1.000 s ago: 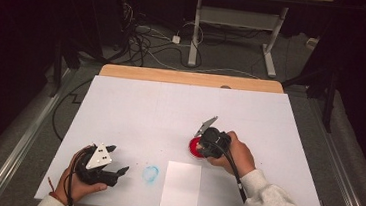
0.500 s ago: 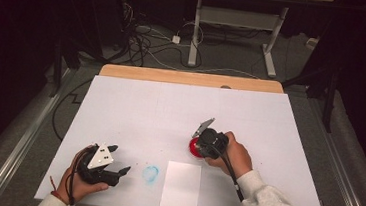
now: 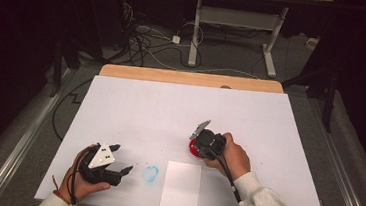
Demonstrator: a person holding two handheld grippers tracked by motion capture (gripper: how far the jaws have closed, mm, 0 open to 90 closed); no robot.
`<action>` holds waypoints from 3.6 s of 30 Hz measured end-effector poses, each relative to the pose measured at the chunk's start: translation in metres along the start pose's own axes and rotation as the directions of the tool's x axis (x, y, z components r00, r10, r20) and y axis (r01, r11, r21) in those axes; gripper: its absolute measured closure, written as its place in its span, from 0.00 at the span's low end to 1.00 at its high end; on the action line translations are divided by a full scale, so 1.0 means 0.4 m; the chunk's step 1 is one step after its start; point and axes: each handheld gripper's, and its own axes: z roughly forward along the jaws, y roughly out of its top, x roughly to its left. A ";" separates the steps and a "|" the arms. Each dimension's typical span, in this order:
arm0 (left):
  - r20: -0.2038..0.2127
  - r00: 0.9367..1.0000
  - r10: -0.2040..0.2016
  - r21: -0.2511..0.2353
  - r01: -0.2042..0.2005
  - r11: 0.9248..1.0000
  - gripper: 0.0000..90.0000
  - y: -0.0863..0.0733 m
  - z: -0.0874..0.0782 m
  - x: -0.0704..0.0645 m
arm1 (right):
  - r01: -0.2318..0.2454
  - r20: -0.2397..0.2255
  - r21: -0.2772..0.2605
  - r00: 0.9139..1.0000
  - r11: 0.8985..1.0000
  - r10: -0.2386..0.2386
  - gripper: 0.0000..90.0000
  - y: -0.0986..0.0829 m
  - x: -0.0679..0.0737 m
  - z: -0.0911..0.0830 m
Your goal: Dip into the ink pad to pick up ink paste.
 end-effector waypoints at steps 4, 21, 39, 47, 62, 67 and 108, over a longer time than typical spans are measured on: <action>-0.004 1.000 -0.003 -0.009 0.003 1.000 0.21 -0.001 -0.005 0.002 | -0.015 -0.019 -0.033 1.000 0.999 0.014 0.85 -0.010 -0.007 -0.002; -0.024 1.000 -0.015 0.001 0.015 1.000 0.21 -0.014 -0.014 0.008 | -0.110 -0.088 -0.291 0.992 0.950 0.088 0.85 -0.058 -0.031 -0.101; -0.026 1.000 -0.013 -0.002 0.013 1.000 0.21 -0.014 -0.015 0.010 | -0.049 -0.097 -0.384 0.995 0.922 0.013 0.85 -0.059 0.018 -0.202; -0.026 1.000 -0.012 0.000 0.012 1.000 0.21 -0.013 -0.013 0.009 | -0.019 -0.105 -0.389 0.994 0.921 -0.024 0.85 -0.067 0.042 -0.224; -0.032 0.999 -0.017 -0.002 0.017 1.000 0.20 -0.013 -0.015 0.009 | 0.064 -0.119 -0.385 0.986 0.921 -0.119 0.85 -0.067 0.123 -0.243; -0.034 0.999 -0.020 0.000 0.020 1.000 0.20 -0.012 -0.013 0.008 | 0.102 -0.110 -0.356 0.983 0.929 -0.150 0.85 -0.064 0.152 -0.232; -0.030 1.000 -0.006 0.010 0.007 1.000 0.20 -0.011 -0.010 0.003 | 0.215 -0.171 -0.126 0.957 0.968 -0.235 0.85 -0.045 0.231 -0.097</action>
